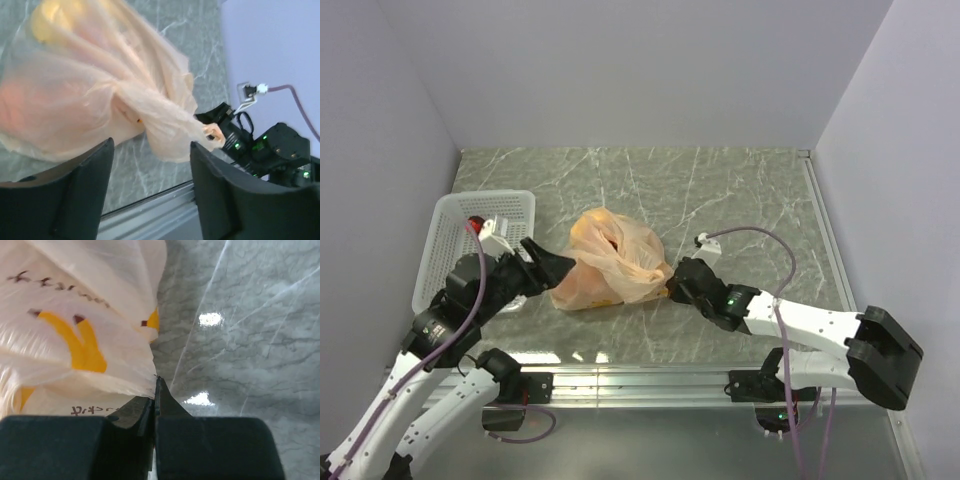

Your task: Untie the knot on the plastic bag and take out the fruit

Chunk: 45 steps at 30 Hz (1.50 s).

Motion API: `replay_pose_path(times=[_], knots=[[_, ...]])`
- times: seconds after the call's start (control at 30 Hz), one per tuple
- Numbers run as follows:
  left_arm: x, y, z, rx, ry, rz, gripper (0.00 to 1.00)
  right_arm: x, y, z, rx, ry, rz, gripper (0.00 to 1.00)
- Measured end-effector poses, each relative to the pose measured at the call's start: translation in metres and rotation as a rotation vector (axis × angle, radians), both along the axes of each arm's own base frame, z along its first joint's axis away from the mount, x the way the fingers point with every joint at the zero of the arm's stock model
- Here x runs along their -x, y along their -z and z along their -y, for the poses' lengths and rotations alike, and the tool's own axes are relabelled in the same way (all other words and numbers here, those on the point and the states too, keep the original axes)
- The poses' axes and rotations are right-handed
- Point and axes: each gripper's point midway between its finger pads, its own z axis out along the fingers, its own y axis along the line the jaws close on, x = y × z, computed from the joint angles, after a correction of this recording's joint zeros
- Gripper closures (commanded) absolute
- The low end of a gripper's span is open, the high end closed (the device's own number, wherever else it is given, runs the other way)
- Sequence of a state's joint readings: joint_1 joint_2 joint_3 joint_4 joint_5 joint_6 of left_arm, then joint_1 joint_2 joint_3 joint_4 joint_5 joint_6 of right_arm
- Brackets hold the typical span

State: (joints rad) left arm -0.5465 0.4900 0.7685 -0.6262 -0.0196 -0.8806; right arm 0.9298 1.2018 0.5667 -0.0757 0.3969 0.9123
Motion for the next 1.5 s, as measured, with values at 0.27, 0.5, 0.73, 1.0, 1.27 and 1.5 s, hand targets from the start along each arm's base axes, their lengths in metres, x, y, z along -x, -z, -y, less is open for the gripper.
replay_pose_path(times=[0.27,0.5,0.73,1.0,1.27,1.5], knots=[[-0.021,-0.085,0.044,-0.022,0.218,0.169,0.27,-0.011,-0.048,-0.007,-0.035,-0.048,0.129,1.0],[-0.061,-0.049,0.111,-0.143,0.418,0.126,0.35,-0.012,-0.052,-0.007,-0.024,-0.066,0.15,1.0],[-0.051,-0.006,0.161,-0.239,0.584,0.124,0.38,-0.012,-0.051,-0.005,-0.008,-0.06,0.153,1.0],[0.021,0.134,0.1,-0.233,0.528,-0.138,0.39,-0.037,-0.056,0.031,-0.008,0.072,0.147,1.0],[0.022,0.181,0.058,-0.272,0.273,-0.283,0.39,-0.041,-0.06,0.047,-0.03,0.101,0.13,1.0],[0.005,0.112,0.071,-0.177,0.255,-0.141,0.19,-0.029,-0.055,0.036,0.006,0.0,0.118,1.0]])
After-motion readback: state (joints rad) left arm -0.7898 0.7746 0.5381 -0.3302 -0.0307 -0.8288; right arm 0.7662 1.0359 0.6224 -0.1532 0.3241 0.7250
